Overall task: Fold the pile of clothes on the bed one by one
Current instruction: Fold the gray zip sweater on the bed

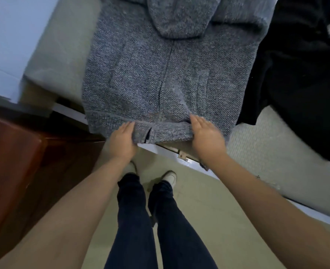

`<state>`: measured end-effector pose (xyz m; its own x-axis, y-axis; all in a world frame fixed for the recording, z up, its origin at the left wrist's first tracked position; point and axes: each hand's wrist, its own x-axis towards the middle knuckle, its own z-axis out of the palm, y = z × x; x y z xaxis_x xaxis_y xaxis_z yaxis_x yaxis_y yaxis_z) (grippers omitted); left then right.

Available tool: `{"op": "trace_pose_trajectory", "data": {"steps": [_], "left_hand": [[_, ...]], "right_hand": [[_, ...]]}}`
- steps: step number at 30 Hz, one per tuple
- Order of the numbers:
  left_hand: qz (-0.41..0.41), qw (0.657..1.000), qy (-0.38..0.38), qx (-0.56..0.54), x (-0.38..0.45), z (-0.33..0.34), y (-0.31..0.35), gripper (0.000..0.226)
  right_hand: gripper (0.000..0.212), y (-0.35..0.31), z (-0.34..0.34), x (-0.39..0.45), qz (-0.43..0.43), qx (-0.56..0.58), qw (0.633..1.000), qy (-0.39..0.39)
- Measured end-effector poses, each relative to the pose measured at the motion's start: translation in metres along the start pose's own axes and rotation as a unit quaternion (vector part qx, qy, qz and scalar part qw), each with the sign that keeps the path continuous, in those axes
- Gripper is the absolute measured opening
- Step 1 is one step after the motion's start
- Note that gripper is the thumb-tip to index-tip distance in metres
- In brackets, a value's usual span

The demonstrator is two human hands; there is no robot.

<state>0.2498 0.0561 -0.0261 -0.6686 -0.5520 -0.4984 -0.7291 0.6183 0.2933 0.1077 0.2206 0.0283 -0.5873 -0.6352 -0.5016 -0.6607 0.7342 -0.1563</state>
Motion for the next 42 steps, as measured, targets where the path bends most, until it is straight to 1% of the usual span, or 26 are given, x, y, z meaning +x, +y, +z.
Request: {"op": "trace_pose_trajectory", "data": {"steps": [1, 3, 5, 7, 9, 11, 13, 14, 16, 18, 21, 23, 25, 26, 27, 28, 29, 30, 33, 35, 38, 40, 42], "left_hand": [[-0.016, 1.000, 0.014, -0.005, -0.001, 0.004, -0.010, 0.061], [-0.014, 0.999, 0.045, -0.021, 0.002, 0.005, -0.021, 0.058], [0.016, 0.997, 0.063, -0.047, 0.008, -0.001, -0.024, 0.055], [0.063, 0.995, 0.051, -0.051, 0.014, -0.011, -0.028, 0.052], [0.127, 0.992, 0.008, -0.016, 0.018, -0.027, -0.038, 0.047], [0.194, 0.979, -0.043, 0.039, 0.017, -0.049, -0.052, 0.041], [0.227, 0.966, -0.082, 0.088, 0.012, -0.075, -0.062, 0.042], [0.225, 0.963, -0.103, 0.110, 0.011, -0.088, -0.065, 0.046], [0.193, 0.956, -0.159, 0.157, 0.009, -0.109, -0.066, 0.054], [0.180, 0.939, -0.217, 0.199, 0.007, -0.127, -0.063, 0.047], [0.204, 0.898, -0.296, 0.256, 0.000, -0.150, -0.052, 0.028], [0.212, 0.863, -0.360, 0.284, -0.009, -0.158, -0.043, 0.021], [0.200, 0.827, -0.435, 0.295, -0.016, -0.160, -0.037, 0.029], [0.179, 0.813, -0.467, 0.298, -0.018, -0.161, -0.035, 0.034], [0.162, 0.804, -0.488, 0.299, -0.019, -0.164, -0.034, 0.035], [0.157, 0.801, -0.494, 0.299, -0.018, -0.168, -0.033, 0.033], [0.162, 0.805, -0.484, 0.302, -0.012, -0.174, -0.031, 0.030], [0.172, 0.816, -0.458, 0.308, -0.003, -0.182, -0.028, 0.029], [0.197, 0.872, -0.313, 0.321, 0.037, -0.207, -0.008, 0.026], [0.201, 0.903, -0.205, 0.318, 0.067, -0.220, 0.015, 0.021], [0.174, 0.944, -0.031, 0.280, 0.106, -0.239, 0.051, 0.018], [0.172, 0.950, 0.060, 0.252, 0.131, -0.250, 0.071, 0.017], [0.178, 0.949, 0.116, 0.231, 0.157, -0.261, 0.087, 0.017]], "right_hand": [[0.058, 0.005, -0.002, -0.004, 0.002, 0.001, 1.000, 0.005], [0.058, 0.013, -0.004, -0.010, -0.001, -0.001, 1.000, 0.003], [0.059, 0.017, -0.003, -0.014, -0.012, -0.021, 1.000, -0.013], [0.061, 0.018, 0.001, -0.017, -0.025, -0.046, 0.998, -0.026], [0.064, 0.020, 0.003, -0.018, -0.062, -0.068, 0.994, -0.052], [0.070, 0.020, 0.002, -0.018, -0.120, -0.092, 0.983, -0.107], [0.073, 0.013, 0.000, -0.019, -0.151, -0.106, 0.968, -0.168], [0.069, 0.006, 0.001, -0.021, -0.159, -0.108, 0.962, -0.192], [0.064, -0.011, 0.001, -0.023, -0.166, -0.102, 0.953, -0.234], [0.062, -0.024, -0.006, -0.025, -0.160, -0.077, 0.946, -0.273], [0.059, -0.039, -0.027, -0.029, -0.136, -0.042, 0.935, -0.324], [0.053, -0.050, -0.039, -0.036, -0.128, -0.031, 0.916, -0.378], [0.043, -0.062, -0.045, -0.044, -0.126, -0.030, 0.887, -0.443], [0.040, -0.066, -0.049, -0.046, -0.120, -0.024, 0.873, -0.473], [0.036, -0.068, -0.054, -0.047, -0.105, -0.011, 0.862, -0.496], [0.033, -0.067, -0.060, -0.046, -0.086, 0.007, 0.859, -0.504], [0.030, -0.064, -0.068, -0.042, -0.070, 0.026, 0.867, -0.492], [0.026, -0.058, -0.078, -0.034, -0.057, 0.042, 0.883, -0.464], [0.017, -0.035, -0.114, 0.001, -0.007, 0.051, 0.943, -0.328], [0.022, -0.020, -0.140, 0.028, 0.038, 0.063, 0.971, -0.227], [0.026, -0.001, -0.172, 0.066, 0.080, 0.047, 0.992, -0.087], [0.022, 0.011, -0.191, 0.088, 0.121, 0.015, 0.992, 0.010], [0.018, 0.025, -0.207, 0.110, 0.150, -0.009, 0.984, 0.091]]}}
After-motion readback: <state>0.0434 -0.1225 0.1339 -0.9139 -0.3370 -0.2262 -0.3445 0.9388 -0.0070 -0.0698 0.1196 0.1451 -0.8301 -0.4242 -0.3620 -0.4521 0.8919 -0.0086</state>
